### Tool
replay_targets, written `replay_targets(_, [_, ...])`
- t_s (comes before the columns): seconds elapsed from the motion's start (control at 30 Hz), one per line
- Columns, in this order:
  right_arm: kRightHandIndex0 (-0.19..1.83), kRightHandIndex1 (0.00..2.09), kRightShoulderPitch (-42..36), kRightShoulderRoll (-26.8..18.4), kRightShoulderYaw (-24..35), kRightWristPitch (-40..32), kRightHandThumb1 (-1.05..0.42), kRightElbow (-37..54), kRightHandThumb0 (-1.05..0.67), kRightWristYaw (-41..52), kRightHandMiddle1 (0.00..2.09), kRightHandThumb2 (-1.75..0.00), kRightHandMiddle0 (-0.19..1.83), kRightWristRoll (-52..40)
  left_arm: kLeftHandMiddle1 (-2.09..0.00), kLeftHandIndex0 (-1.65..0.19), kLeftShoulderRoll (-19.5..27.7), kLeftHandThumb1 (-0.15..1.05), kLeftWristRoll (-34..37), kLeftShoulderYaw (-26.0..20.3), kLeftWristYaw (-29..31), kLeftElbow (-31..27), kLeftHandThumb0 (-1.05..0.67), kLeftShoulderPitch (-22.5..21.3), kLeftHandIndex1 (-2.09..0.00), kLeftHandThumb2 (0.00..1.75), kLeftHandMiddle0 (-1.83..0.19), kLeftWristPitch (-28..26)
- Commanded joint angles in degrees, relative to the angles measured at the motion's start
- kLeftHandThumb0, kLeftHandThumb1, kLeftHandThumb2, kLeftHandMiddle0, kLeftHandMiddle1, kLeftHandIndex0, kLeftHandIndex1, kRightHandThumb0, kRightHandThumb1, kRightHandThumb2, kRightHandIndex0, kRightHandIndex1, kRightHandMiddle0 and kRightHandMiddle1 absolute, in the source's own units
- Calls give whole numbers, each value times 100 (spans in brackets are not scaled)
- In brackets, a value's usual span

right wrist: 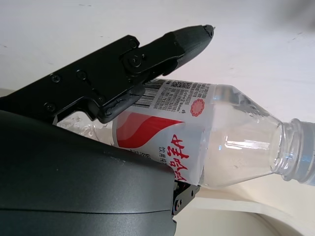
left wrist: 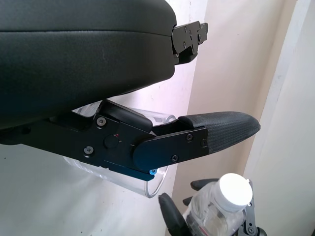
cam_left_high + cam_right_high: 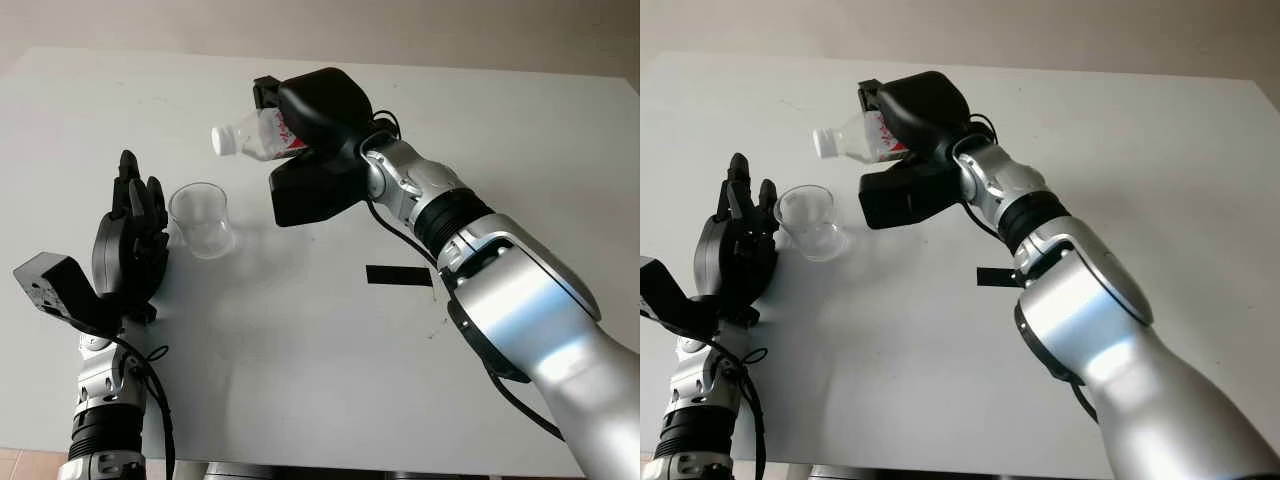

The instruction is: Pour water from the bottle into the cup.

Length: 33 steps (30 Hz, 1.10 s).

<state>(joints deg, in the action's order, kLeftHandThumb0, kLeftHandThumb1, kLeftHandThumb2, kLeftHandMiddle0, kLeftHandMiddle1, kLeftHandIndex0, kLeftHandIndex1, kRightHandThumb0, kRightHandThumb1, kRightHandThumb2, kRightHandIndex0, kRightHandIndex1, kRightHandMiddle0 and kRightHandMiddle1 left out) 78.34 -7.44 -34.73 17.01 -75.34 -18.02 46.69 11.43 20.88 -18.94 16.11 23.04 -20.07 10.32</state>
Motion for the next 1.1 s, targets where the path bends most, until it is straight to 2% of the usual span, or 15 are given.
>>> replay_targets(0.0, [75, 209, 263, 79, -37, -34, -104, -23, -29, -86, 205, -8, 16, 38, 0, 19, -79, 105, -3, 22, 6, 79, -88, 41, 0, 64, 19, 28])
replay_targets(0.03, [69, 209, 283, 118, -113, -85, -103, -34, -29, -134, 195, -7, 16, 108, 0, 19, -77, 105, 1, 25, 23, 85, -88, 42, 0, 64, 19, 33])
replay_targets(0.17, [60, 209, 340, 233, -286, -197, -99, -68, -28, -256, 195, -5, 17, 263, 0, 19, -91, 105, -10, 37, 21, 82, -88, 51, 0, 65, 19, 56])
replay_targets(0.33, [72, 209, 403, 415, -420, -315, -97, -114, -32, -266, 180, -5, 23, 353, 0, 19, -122, 105, -24, 50, -15, 59, -88, 71, 0, 66, 19, 77])
replay_targets(0.4, [79, 209, 414, 445, -527, -329, -99, -122, -34, -343, 185, -6, 26, 460, 0, 19, -134, 105, -31, 48, -24, 69, -87, 74, 0, 66, 19, 99])
replay_targets(0.47, [84, 209, 427, 446, -703, -353, -103, -125, -36, -514, 200, -6, 29, 646, 0, 19, -142, 105, -43, 50, -36, 73, -87, 78, 0, 66, 19, 114])
replay_targets(0.57, [85, 209, 446, 441, -859, -355, -104, -140, -36, -634, 198, -6, 26, 804, -1, 19, -152, 105, -38, 48, -52, 58, -88, 88, 0, 65, 19, 101])
replay_targets(0.67, [84, 209, 468, 421, -1034, -343, -104, -155, -35, -780, 208, -6, 29, 973, -1, 19, -153, 105, -10, 36, -5, 97, -88, 83, 0, 65, 19, 131])
replay_targets(0.8, [86, 209, 506, 373, -1270, -302, -102, -174, -36, -1036, 207, -5, 26, 1193, -1, 19, -158, 105, -18, 33, -13, 107, -88, 86, 0, 64, 19, 148])
replay_targets(0.87, [89, 209, 539, 343, -1418, -311, -100, -185, -37, -1153, 201, -5, 23, 1342, 0, 19, -162, 105, -5, 26, -10, 98, -88, 93, 0, 64, 19, 146])
replay_targets(1.07, [89, 209, 602, 284, -1719, -372, -97, -218, -39, -1469, 193, -5, 29, 1659, 0, 19, -163, 105, -6, 18, -18, 93, -88, 106, 0, 64, 19, 145])
